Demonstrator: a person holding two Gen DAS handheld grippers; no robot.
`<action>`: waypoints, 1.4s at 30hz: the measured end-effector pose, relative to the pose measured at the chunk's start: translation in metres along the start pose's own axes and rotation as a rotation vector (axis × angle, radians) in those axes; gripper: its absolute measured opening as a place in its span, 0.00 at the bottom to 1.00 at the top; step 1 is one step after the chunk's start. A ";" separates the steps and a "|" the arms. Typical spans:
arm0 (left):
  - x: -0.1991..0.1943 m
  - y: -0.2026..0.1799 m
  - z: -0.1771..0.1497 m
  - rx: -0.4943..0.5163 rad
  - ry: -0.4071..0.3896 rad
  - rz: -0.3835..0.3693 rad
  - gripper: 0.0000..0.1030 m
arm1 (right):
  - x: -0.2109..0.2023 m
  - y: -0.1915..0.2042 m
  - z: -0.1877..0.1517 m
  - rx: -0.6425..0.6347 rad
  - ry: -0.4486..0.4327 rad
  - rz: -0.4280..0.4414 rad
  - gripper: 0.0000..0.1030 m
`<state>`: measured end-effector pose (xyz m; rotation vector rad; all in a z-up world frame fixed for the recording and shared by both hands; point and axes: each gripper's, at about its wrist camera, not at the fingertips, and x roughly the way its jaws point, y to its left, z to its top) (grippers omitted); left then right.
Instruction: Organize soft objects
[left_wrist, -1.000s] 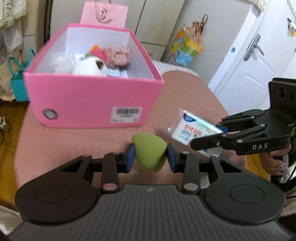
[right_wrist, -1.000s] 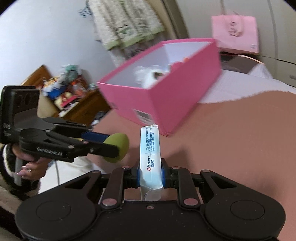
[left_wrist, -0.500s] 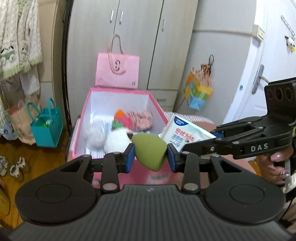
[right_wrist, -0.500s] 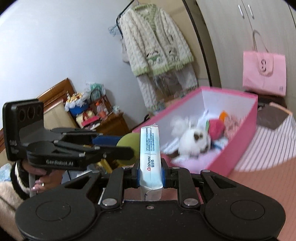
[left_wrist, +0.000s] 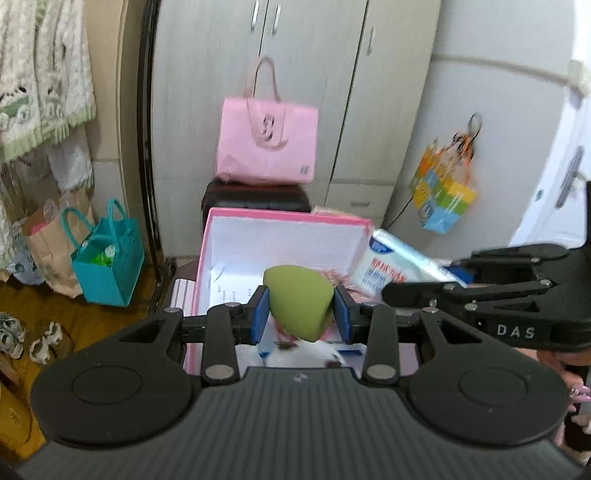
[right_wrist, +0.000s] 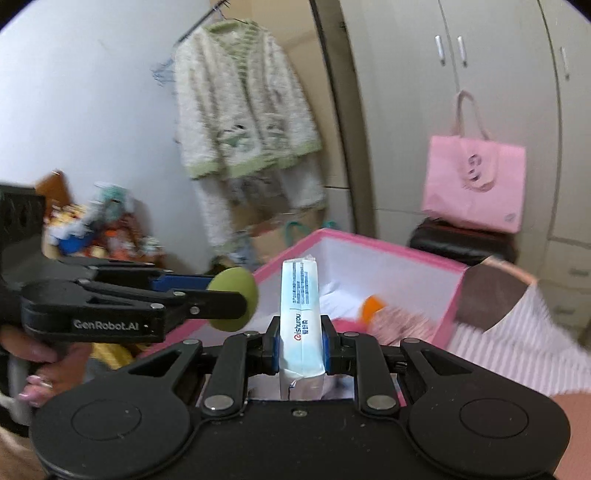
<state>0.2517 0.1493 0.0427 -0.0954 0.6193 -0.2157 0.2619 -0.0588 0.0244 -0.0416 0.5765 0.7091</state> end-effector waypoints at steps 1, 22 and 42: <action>0.012 0.004 0.006 -0.016 0.027 0.006 0.35 | 0.008 -0.004 0.003 -0.004 0.004 -0.025 0.23; 0.058 0.016 0.014 0.023 0.077 0.069 0.54 | 0.056 -0.024 0.008 -0.061 0.050 -0.128 0.34; -0.070 -0.044 -0.035 0.104 -0.084 -0.016 0.72 | -0.070 0.001 -0.043 -0.026 -0.102 -0.077 0.49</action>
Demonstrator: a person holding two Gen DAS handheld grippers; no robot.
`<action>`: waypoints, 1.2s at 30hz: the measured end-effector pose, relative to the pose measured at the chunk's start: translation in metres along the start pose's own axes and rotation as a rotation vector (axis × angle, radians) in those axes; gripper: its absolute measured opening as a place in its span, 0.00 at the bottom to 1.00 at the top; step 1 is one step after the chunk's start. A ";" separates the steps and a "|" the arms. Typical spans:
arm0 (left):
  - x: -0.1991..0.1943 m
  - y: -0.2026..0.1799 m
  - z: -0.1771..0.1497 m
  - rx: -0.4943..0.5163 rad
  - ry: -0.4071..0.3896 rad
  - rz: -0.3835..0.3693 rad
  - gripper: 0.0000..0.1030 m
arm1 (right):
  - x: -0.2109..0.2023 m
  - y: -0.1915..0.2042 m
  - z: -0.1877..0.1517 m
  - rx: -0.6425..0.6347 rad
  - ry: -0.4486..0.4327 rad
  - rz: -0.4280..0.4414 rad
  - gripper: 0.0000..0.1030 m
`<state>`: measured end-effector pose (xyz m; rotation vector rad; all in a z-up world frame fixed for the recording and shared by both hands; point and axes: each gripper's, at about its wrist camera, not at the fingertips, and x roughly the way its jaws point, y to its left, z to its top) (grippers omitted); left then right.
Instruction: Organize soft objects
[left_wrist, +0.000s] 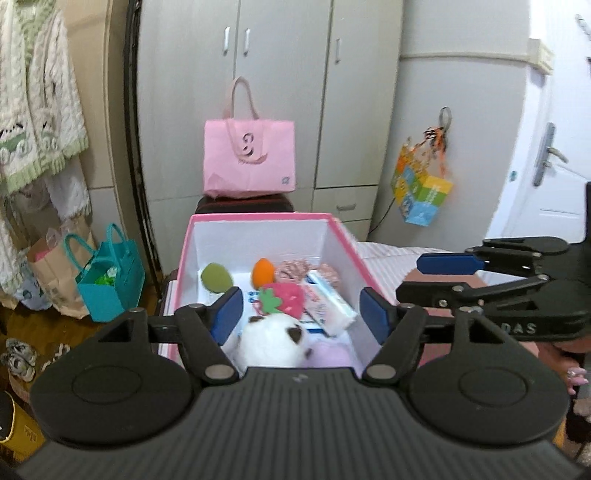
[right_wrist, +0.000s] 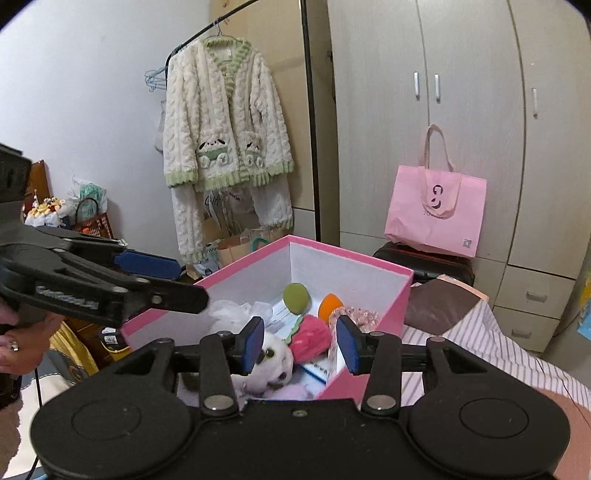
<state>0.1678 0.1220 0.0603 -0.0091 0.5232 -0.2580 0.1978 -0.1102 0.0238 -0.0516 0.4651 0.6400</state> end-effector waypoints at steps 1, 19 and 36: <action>-0.007 -0.005 -0.002 0.010 -0.011 -0.004 0.74 | -0.006 0.000 -0.003 0.003 -0.005 -0.008 0.51; -0.044 -0.056 -0.028 0.030 0.035 0.121 0.99 | -0.077 -0.008 -0.039 0.074 -0.009 -0.159 0.98; -0.055 -0.083 -0.054 -0.018 -0.044 0.226 0.99 | -0.141 0.007 -0.068 0.189 -0.096 -0.430 0.99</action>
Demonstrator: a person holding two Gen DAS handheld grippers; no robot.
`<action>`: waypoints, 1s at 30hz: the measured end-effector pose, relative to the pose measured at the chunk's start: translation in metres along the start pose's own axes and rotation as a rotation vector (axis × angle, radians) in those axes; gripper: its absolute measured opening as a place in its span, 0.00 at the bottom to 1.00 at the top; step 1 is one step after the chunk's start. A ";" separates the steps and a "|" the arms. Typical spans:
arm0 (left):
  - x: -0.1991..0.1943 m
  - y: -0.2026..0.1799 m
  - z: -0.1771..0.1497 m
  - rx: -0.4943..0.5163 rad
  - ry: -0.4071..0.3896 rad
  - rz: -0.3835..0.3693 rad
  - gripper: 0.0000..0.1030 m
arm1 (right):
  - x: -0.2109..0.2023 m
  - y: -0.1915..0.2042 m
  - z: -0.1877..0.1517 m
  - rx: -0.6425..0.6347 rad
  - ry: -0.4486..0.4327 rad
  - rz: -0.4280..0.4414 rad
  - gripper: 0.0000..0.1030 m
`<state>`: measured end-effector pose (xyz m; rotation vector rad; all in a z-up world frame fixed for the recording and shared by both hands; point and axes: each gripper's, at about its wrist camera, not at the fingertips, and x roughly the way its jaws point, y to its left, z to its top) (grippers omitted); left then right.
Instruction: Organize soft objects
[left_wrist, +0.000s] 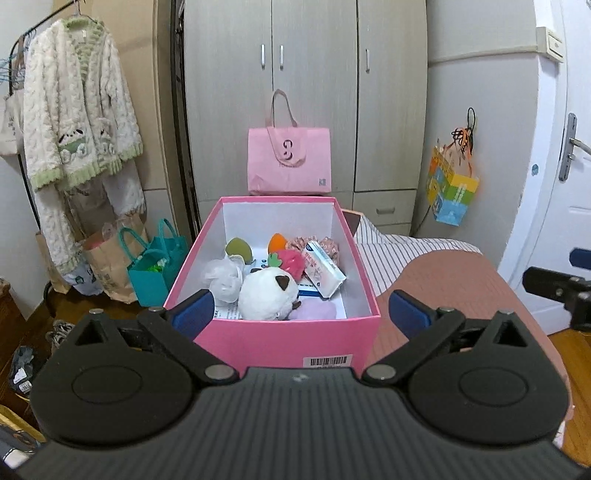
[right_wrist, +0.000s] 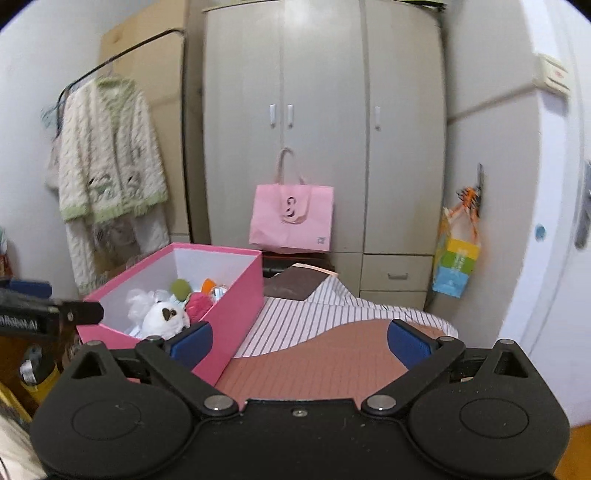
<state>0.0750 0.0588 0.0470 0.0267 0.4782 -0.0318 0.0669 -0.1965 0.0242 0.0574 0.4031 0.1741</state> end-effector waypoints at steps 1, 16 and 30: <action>0.000 -0.002 -0.002 0.004 -0.008 0.009 0.99 | 0.000 -0.003 -0.002 0.022 0.008 0.002 0.99; 0.007 -0.026 -0.020 -0.019 -0.084 0.104 0.99 | 0.002 0.008 -0.018 0.038 0.014 -0.062 0.99; -0.008 -0.040 -0.037 0.065 -0.085 0.060 1.00 | -0.015 0.009 -0.032 -0.002 -0.007 -0.174 0.99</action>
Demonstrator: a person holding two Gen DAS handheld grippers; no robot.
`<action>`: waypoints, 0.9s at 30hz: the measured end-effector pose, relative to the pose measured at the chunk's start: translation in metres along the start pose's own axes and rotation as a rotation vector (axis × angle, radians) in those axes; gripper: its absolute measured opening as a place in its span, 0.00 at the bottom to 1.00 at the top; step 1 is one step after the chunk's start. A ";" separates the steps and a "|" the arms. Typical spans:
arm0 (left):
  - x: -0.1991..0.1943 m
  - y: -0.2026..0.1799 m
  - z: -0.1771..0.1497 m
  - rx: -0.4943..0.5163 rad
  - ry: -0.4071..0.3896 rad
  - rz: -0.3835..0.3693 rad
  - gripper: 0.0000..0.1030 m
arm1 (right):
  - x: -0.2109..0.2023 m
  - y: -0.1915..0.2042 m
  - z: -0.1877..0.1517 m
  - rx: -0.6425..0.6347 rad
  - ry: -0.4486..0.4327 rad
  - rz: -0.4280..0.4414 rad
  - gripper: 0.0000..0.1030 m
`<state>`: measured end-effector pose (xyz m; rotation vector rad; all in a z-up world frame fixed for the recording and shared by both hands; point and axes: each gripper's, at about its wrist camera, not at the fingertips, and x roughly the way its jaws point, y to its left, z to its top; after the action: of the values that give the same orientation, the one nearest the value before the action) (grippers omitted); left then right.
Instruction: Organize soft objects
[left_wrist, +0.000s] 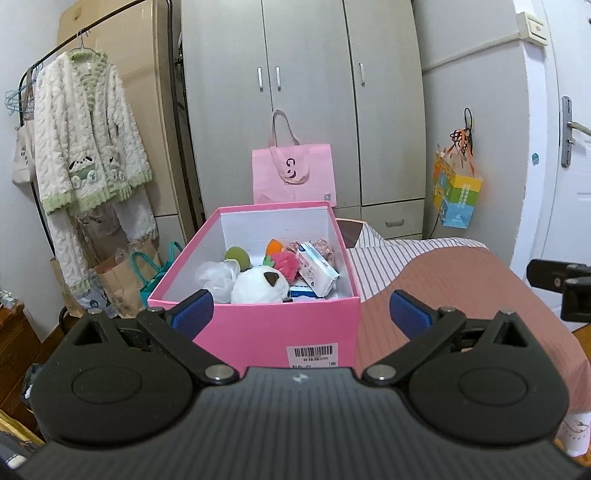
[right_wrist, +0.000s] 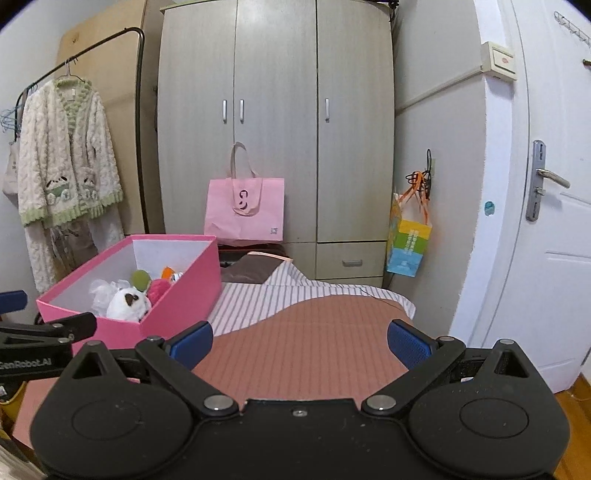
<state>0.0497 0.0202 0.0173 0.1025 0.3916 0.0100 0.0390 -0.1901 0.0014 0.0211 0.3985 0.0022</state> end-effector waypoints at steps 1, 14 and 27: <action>-0.001 -0.001 -0.001 0.004 -0.003 0.000 1.00 | -0.001 0.001 -0.001 0.000 0.000 -0.003 0.99; -0.005 0.000 -0.006 -0.015 -0.034 -0.024 1.00 | -0.010 0.000 -0.005 0.017 -0.038 0.003 0.99; -0.005 0.000 -0.011 -0.013 -0.049 -0.004 1.00 | -0.009 -0.004 -0.009 0.034 -0.032 -0.017 0.99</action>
<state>0.0410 0.0212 0.0093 0.0885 0.3425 0.0058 0.0271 -0.1944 -0.0031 0.0514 0.3664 -0.0218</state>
